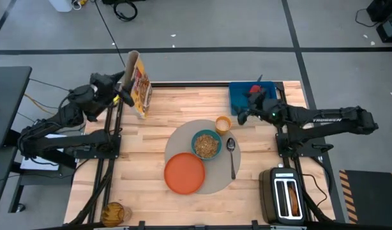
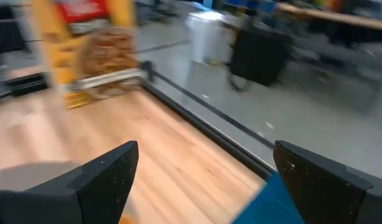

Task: Arrange a breakfast setting
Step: Put the apple on the mat to the top left of the bowl

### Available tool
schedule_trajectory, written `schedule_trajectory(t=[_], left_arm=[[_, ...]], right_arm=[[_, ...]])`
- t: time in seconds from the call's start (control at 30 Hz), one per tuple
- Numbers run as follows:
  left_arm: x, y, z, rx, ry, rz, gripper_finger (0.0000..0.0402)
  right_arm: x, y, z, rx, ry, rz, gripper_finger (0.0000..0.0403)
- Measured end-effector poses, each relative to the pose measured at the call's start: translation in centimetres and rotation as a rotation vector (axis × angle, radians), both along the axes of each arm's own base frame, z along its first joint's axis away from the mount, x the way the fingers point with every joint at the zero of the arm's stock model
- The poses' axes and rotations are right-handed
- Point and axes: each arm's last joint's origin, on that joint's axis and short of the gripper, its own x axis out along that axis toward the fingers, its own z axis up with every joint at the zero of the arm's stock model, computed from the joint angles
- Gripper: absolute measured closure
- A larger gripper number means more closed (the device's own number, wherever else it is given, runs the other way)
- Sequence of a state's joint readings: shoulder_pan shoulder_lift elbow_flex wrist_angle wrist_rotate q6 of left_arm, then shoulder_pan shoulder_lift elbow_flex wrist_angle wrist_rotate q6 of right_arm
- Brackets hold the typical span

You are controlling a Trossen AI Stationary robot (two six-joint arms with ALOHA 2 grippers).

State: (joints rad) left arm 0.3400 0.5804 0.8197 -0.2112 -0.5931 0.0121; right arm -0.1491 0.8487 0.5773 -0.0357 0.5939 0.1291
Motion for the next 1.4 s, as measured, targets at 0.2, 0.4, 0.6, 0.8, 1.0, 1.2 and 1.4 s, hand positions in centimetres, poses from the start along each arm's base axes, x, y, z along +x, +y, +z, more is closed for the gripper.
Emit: schedule_trajectory(t=[0.2, 0.4, 0.6, 0.8, 1.0, 1.2, 1.4], left_arm=[[1.6, -1.7, 0.9, 0.037, -0.096, -0.537, 0.0141], [3.3, -3.3, 0.4, 0.015, -0.057, -0.758, 0.0141], [4.1, -4.8, 0.5, 0.093, -0.037, -0.865, 0.0141], [4.1, -6.1, 0.6, 0.066, -0.059, -0.958, 0.0141], [4.0, -7.3, 0.4, -0.018, -0.081, -1.043, 0.0141], [3.9, -8.0, 0.4, -0.074, -0.103, -1.095, 0.0141], [3.9, -8.5, 0.3, -0.095, -0.100, -1.126, 0.0141]], right_arm=[[-0.2, -3.0, 1.0, 0.216, 0.032, -0.283, 0.0033], [0.5, -5.9, 1.4, 0.389, 0.175, -0.561, 0.0051], [1.6, -9.0, -0.8, 0.492, 0.243, -0.661, 0.0049], [1.8, -10.9, -2.9, 0.533, 0.232, -0.821, 0.0048], [2.4, -11.2, -2.8, 0.609, 0.365, -0.931, 0.0052], [3.2, -12.0, -1.5, 0.654, 0.358, -0.954, 0.0052], [2.2, -13.7, -1.6, 0.670, 0.278, -1.066, 0.0051]])
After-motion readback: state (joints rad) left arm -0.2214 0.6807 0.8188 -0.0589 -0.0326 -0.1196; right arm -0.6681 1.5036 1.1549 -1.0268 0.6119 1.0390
